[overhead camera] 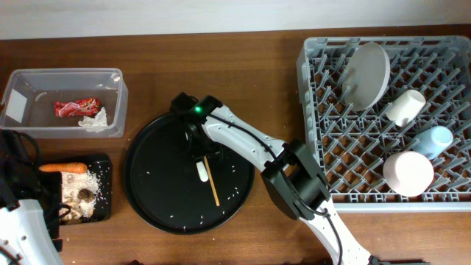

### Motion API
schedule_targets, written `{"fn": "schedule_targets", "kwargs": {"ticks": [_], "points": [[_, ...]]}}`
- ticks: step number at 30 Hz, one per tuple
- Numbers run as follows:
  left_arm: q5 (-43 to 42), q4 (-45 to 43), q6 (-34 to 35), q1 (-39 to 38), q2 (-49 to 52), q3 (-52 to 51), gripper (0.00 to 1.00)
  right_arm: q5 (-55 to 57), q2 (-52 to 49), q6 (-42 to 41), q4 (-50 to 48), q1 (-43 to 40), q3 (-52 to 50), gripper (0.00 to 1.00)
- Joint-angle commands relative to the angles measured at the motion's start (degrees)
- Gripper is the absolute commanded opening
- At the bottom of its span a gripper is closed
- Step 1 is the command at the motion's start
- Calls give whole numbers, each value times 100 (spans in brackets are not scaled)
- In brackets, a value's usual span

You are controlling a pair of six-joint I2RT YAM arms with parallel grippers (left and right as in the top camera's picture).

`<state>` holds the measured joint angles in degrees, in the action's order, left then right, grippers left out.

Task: Sort waste into correct bins and load items into the dishwasher rack
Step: 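Move the right gripper to the round tray and grasp the wooden chopstick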

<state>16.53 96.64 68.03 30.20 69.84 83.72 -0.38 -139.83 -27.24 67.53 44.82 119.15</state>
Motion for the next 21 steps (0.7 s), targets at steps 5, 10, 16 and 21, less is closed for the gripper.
{"fn": "schedule_targets", "kwargs": {"ticks": [5, 10, 16, 21], "points": [[20, 9, 70, 35, -66, -28, 99, 68, -42, -74, -55, -20, -153, 60], [20, 9, 70, 35, -66, -28, 99, 109, -42, -203, -46, -20, -153, 34], [20, 9, 70, 35, -66, -28, 99, 111, -37, -201, 17, -33, -149, 11], [20, 9, 70, 35, -66, -28, 99, 109, -4, -197, 479, -260, 170, 4]]}}
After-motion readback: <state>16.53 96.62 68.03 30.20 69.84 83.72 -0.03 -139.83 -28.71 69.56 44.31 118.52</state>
